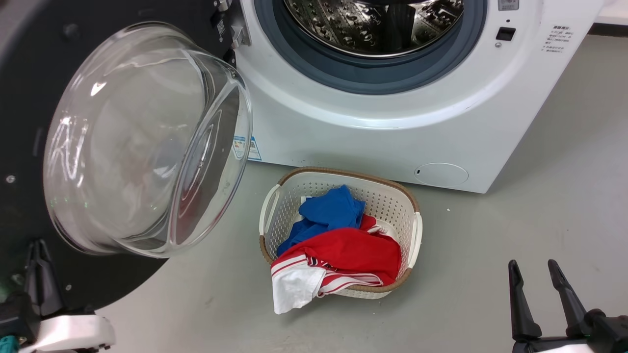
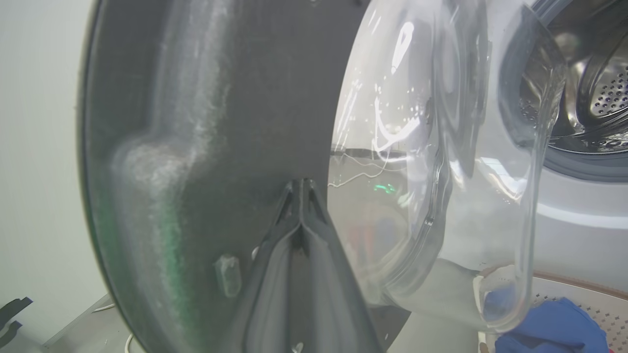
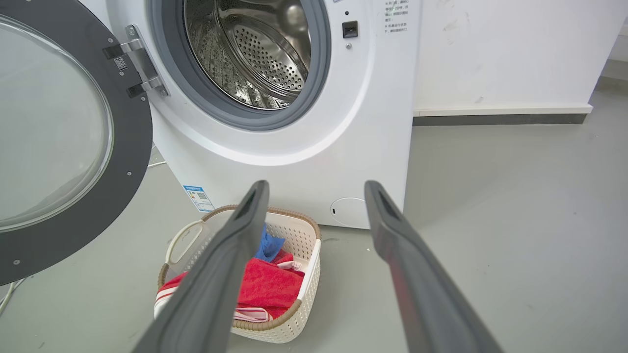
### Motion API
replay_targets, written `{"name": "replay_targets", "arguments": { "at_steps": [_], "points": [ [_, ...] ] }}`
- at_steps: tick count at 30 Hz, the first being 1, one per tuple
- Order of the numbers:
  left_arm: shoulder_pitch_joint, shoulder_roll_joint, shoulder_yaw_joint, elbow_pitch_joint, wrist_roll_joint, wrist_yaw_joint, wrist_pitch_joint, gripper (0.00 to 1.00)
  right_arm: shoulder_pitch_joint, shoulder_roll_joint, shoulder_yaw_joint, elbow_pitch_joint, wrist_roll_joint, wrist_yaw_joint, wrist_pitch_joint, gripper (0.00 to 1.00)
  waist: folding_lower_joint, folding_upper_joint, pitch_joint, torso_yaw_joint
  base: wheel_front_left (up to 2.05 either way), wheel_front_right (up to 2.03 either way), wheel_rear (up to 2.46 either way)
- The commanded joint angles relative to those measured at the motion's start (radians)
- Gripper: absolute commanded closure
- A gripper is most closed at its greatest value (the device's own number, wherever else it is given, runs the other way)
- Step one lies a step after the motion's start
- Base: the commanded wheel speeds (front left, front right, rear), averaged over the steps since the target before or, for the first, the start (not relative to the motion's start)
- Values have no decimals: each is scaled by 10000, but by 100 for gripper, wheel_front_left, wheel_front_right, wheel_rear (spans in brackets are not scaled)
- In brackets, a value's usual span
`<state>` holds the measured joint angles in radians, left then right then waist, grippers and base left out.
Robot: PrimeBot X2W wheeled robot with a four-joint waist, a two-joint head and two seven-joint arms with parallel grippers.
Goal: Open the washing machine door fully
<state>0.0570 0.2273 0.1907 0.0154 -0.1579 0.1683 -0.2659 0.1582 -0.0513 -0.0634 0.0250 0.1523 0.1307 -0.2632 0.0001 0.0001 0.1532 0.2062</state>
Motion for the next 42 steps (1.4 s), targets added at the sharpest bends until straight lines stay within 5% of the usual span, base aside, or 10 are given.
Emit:
{"name": "replay_targets", "arguments": {
  "at_steps": [1,32,42],
  "points": [
    [-215,73,269,141,-9,8,25,100,-152,21,-26,-37,-21,1,-20,0,-1,-1,70,14,0,0,0],
    [-2609,414,2839,2440,65,-870,26,100,-769,21,-95,-174,-439,1,-21,0,-1,-1,1058,-186,0,0,0],
    [-3505,1076,3421,4057,40,-1485,26,100,-887,21,-62,-179,-499,1,-21,0,-1,-1,1086,-238,0,0,0]
  ]
}}
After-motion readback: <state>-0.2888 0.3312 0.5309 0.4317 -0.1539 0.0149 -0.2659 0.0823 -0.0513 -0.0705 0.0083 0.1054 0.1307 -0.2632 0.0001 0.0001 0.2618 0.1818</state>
